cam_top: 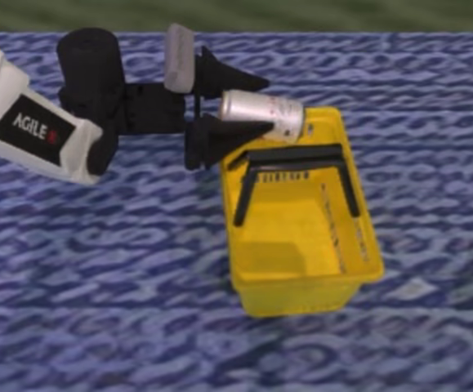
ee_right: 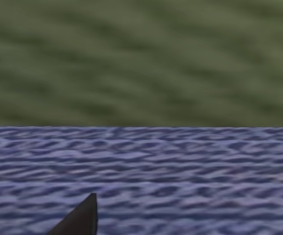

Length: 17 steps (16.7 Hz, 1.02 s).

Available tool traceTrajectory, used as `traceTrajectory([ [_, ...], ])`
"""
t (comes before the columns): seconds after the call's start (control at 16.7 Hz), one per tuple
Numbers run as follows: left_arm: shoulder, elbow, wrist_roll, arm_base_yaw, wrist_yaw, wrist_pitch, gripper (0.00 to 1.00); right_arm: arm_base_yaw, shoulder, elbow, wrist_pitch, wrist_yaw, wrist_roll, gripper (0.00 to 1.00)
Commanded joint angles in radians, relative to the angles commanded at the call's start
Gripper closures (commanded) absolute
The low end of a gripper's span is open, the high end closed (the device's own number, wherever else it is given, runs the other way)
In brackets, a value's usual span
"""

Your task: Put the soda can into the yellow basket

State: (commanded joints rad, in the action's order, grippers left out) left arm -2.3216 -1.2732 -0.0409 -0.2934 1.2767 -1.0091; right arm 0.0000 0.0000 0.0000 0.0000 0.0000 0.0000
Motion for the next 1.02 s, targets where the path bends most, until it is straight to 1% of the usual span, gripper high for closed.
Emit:
traceTrajectory([
  [0.06, 0.000, 0.000, 0.000, 0.000, 0.000, 0.000, 0.00, 0.000, 0.000, 0.000, 0.000, 0.000, 0.000, 0.00],
  [0.48, 0.000, 0.000, 0.000, 0.000, 0.000, 0.000, 0.00, 0.000, 0.000, 0.000, 0.000, 0.000, 0.000, 0.00],
  [0.66, 0.013, 0.004, 0.001, -0.002, -0.008, 0.007, 0.00, 0.005, 0.010, 0.010, -0.009, -0.001, -0.006, 0.00],
  [0.72, 0.033, 0.014, 0.004, 0.001, -0.021, 0.017, 0.00, 0.015, 0.030, 0.030, -0.027, -0.003, -0.019, 0.00],
  [0.84, 0.104, 0.051, 0.016, 0.014, -0.068, 0.053, 0.00, 0.047, 0.103, 0.102, -0.088, -0.009, -0.062, 0.00],
  [1.02, 0.285, 0.140, 0.042, 0.048, -0.179, 0.136, 0.00, 0.112, 0.285, 0.284, -0.229, -0.014, -0.159, 0.00],
])
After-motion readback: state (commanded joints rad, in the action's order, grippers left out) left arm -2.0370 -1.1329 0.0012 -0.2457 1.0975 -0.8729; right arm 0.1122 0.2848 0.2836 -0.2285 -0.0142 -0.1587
